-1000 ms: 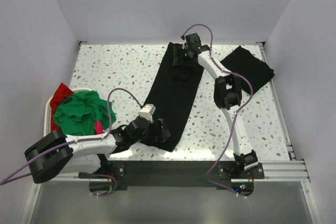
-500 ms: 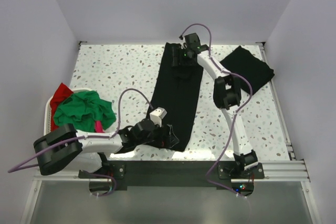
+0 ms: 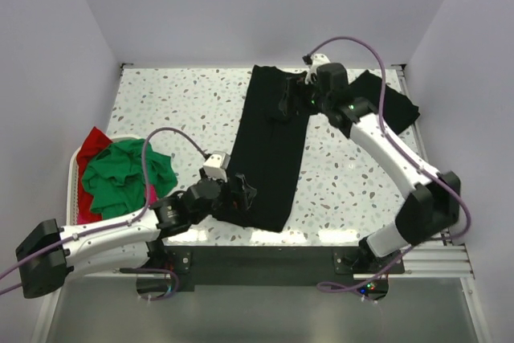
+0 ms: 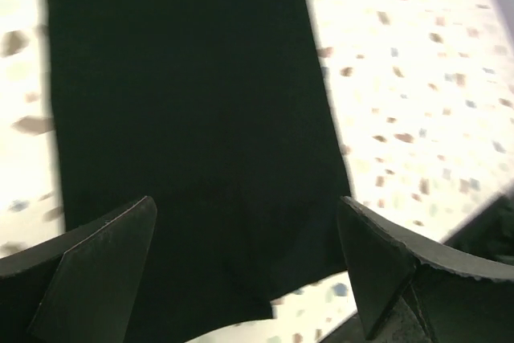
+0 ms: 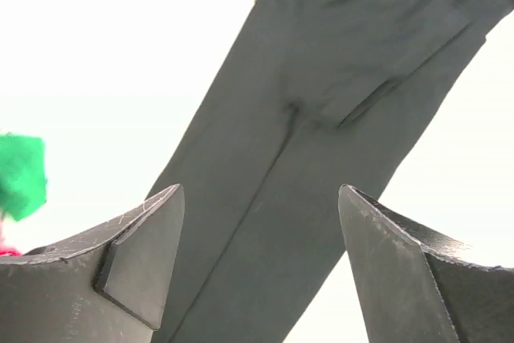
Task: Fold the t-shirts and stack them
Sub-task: Fold the tshirt
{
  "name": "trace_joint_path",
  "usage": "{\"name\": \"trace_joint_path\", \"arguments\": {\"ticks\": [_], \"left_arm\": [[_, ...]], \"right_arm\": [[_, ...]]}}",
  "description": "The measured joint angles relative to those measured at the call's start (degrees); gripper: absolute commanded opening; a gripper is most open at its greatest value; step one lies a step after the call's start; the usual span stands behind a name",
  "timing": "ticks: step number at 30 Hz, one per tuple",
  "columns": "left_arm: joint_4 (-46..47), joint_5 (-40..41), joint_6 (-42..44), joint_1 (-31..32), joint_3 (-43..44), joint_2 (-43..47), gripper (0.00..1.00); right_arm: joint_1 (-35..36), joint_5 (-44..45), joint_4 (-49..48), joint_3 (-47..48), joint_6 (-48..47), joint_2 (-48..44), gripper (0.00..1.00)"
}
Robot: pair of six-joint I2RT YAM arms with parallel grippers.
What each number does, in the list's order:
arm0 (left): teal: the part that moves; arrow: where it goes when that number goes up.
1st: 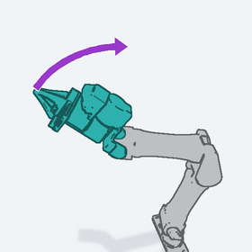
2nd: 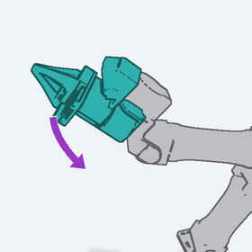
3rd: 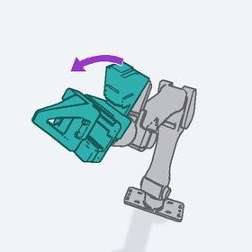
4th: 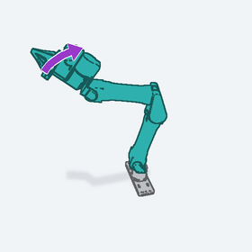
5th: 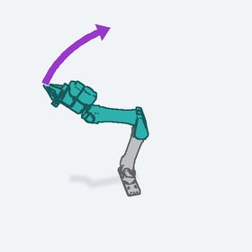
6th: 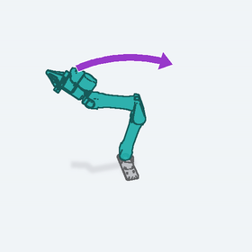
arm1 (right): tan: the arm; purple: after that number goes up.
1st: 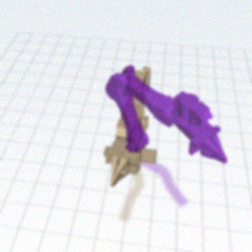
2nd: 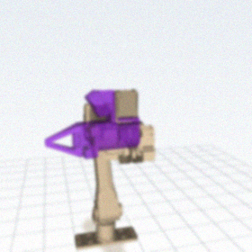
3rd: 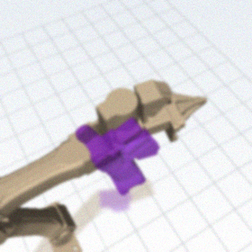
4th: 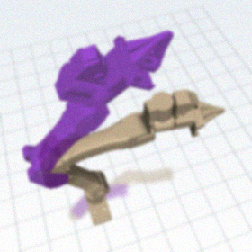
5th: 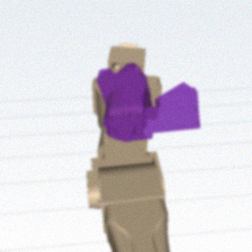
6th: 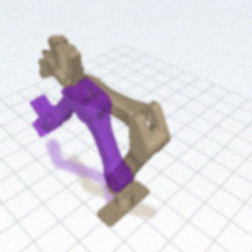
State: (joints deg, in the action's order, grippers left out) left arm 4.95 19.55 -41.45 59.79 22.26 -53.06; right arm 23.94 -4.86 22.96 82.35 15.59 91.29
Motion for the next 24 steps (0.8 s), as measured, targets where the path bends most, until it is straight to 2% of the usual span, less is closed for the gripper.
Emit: {"name": "trace_joint_path", "arguments": {"ticks": [4, 10, 15, 24], "left_arm": [[-10.5, 7.4, -1.4, -0.1, 1.9, 0.4, 0.94], [-22.3, 13.5, -3.7, -1.9, 3.4, -0.7, 0.87], [-24.9, 12.8, -3.7, -4.7, 3.3, -0.7, 0.85], [-23.4, 5.0, -0.2, -10.0, 1.8, -0.1, 0.84]], "right_arm": [[5.5, 2.6, -2.2, -14.2, 3.4, -11.1, 0.74], [12.7, 6.6, 0.9, -32.5, 10.3, -14.2, 0.69], [20.8, 8.0, 3.8, -37.0, 15.8, -19.0, 0.63], [30.6, 8.1, 3.4, -42.6, 25.6, -21.3, 0.53]]}}
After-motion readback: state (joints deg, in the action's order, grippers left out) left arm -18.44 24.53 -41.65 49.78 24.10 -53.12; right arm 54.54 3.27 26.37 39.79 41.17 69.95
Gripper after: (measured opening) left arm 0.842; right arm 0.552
